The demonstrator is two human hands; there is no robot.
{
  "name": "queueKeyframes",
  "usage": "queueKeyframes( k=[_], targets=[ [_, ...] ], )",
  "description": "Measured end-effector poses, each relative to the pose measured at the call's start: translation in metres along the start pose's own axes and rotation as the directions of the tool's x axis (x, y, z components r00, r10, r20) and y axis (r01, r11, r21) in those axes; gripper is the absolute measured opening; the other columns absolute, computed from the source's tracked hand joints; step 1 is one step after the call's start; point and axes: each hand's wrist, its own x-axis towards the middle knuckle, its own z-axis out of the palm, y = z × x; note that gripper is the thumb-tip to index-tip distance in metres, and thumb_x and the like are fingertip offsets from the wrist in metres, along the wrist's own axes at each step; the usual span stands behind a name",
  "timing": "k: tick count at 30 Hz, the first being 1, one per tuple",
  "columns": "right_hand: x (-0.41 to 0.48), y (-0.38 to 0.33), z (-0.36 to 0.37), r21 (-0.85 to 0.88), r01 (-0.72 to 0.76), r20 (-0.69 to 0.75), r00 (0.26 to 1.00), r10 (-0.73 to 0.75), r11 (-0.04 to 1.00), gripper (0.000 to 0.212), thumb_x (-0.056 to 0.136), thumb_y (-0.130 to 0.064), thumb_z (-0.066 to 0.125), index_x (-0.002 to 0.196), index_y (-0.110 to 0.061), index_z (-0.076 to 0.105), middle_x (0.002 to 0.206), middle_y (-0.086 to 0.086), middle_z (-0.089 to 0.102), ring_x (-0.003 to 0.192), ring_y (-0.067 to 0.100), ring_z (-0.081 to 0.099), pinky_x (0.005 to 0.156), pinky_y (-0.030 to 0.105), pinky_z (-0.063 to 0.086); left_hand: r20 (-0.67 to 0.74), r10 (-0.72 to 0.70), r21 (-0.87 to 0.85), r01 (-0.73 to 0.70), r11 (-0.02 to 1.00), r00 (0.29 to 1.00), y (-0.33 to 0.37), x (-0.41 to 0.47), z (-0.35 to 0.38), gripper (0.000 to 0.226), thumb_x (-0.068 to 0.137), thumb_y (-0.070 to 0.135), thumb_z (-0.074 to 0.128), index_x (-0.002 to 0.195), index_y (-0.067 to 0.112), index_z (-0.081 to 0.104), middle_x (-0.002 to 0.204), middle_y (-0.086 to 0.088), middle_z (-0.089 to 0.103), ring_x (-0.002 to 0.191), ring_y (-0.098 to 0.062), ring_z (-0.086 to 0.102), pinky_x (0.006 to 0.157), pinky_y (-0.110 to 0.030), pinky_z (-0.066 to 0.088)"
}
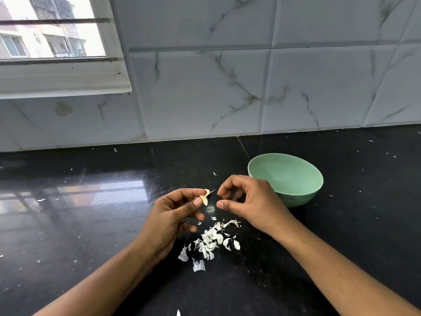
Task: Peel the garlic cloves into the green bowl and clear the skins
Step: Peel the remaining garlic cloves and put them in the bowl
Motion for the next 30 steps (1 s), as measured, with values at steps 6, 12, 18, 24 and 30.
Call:
queueKeyframes(
  k=[6, 12, 18, 24, 30],
  targets=[
    [-0.006, -0.008, 0.012, 0.160, 0.127, 0.023, 0.991, -0.132, 0.979, 0.026, 0.074, -0.014, 0.080, 0.097, -0.020, 0.069, 0.082, -0.005, 0.069, 0.070, 0.007, 0.066, 0.066, 0.017, 0.053, 0.012, -0.018, -0.030, 0.018, 0.999, 1.000, -0.001, -0.001, 0.002, 0.016, 0.069, 0.011, 0.066, 0.084, 0.011, 0.073, 0.068, -0.009, 0.066, 0.052, -0.010, 0.060, 0.038, -0.018, 0.043],
    [-0.005, -0.006, 0.013, 0.124, 0.217, -0.032, 0.976, -0.215, 0.968, 0.020, 0.074, -0.013, 0.079, 0.091, -0.015, 0.069, 0.084, -0.008, 0.067, 0.076, 0.005, 0.065, 0.060, 0.012, 0.047, 0.022, -0.031, -0.022, 0.032, 0.999, 0.999, 0.001, -0.001, 0.002, 0.026, 0.069, 0.012, 0.066, 0.094, 0.005, 0.071, 0.073, -0.009, 0.070, 0.057, -0.009, 0.064, 0.043, -0.017, 0.048],
    [-0.006, -0.009, 0.012, 0.078, 0.293, 0.045, 0.954, -0.297, 0.953, 0.036, 0.080, -0.009, 0.071, 0.108, -0.030, 0.058, 0.094, -0.015, 0.057, 0.086, 0.010, 0.061, 0.056, 0.029, 0.054, -0.015, -0.013, -0.048, 0.012, 0.999, 1.000, 0.001, -0.001, 0.003, 0.016, 0.065, 0.007, 0.067, 0.080, 0.010, 0.072, 0.071, -0.007, 0.071, 0.055, -0.012, 0.066, 0.047, -0.018, 0.050],
    [-0.006, -0.009, 0.013, -0.011, 0.343, 0.128, 0.932, -0.339, 0.939, 0.044, 0.084, -0.013, 0.066, 0.116, -0.036, 0.047, 0.095, -0.027, 0.047, 0.086, 0.008, 0.056, 0.067, 0.016, 0.047, -0.044, -0.016, -0.050, 0.014, 0.999, 0.999, 0.001, -0.002, 0.003, 0.013, 0.063, 0.006, 0.069, 0.073, 0.012, 0.074, 0.070, -0.006, 0.070, 0.057, -0.011, 0.066, 0.051, -0.018, 0.053],
    [-0.005, -0.007, 0.013, 0.067, 0.329, 0.082, 0.939, -0.334, 0.942, 0.034, 0.082, -0.012, 0.067, 0.109, -0.029, 0.054, 0.082, -0.022, 0.053, 0.079, 0.004, 0.058, 0.058, 0.017, 0.048, -0.075, -0.002, -0.065, -0.002, 0.998, 0.997, 0.002, -0.002, 0.003, 0.011, 0.063, 0.007, 0.069, 0.072, 0.011, 0.073, 0.070, -0.005, 0.071, 0.060, -0.009, 0.067, 0.052, -0.015, 0.052]
  ],
)
